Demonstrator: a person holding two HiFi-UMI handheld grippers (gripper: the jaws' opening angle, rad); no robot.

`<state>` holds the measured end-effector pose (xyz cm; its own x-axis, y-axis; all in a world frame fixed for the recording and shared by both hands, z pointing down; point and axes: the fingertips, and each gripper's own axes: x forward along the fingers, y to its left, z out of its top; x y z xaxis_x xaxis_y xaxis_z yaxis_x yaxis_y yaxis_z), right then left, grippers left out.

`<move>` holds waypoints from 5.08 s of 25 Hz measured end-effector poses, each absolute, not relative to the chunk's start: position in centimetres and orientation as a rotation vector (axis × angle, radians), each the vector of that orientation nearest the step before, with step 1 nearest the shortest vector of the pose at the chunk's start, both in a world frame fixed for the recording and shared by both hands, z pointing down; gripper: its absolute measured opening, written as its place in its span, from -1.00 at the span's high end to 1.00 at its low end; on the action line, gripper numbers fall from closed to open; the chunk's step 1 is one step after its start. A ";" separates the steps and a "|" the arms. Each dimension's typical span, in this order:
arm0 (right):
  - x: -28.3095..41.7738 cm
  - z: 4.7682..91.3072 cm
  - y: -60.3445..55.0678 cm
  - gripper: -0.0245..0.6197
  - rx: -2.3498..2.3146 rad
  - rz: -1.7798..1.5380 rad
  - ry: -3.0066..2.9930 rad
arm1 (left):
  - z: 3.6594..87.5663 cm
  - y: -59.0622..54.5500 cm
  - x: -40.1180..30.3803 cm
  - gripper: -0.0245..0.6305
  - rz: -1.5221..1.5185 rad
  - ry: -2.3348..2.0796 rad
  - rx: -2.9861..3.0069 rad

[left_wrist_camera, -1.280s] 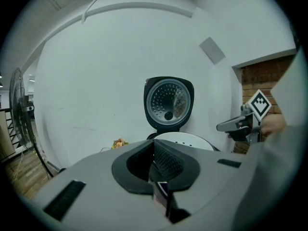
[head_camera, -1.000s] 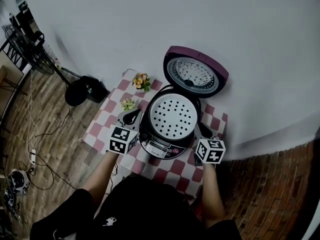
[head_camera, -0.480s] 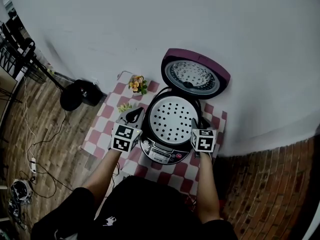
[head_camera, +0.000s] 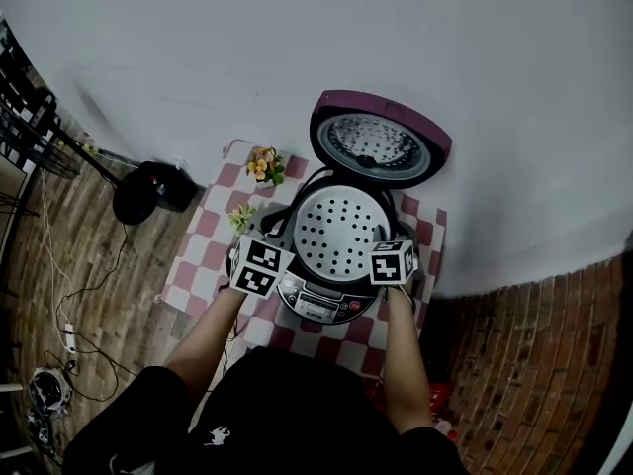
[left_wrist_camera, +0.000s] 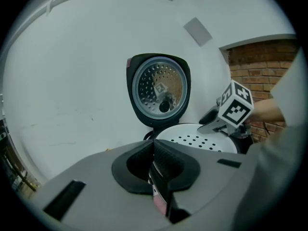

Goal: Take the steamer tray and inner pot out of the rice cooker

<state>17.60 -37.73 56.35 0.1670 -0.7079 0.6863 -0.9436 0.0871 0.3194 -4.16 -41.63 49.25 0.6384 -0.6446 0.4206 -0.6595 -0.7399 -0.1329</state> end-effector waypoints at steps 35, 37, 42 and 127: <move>17.7 44.9 -36.6 0.85 1.960 0.328 -1.978 | 44.3 -37.8 -2.5 0.92 0.454 -1.209 2.721; 17.9 44.0 -35.9 0.85 1.968 0.310 -1.997 | 43.7 -37.3 -2.2 0.92 0.417 -1.218 2.723; 19.3 42.6 -33.9 0.85 1.981 0.276 -2.023 | 42.4 -35.7 -0.8 0.92 0.346 -1.215 2.727; 44.3 69.3 -34.2 0.84 2.311 0.906 -1.757 | 60.5 -22.7 22.0 0.92 0.647 -0.909 2.622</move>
<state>44.35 -34.21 69.34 0.1571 -0.8458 0.5098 -0.9056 -0.3293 -0.2672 21.97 -22.67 60.53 0.7001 -0.5090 0.5008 -0.6399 -0.7584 0.1237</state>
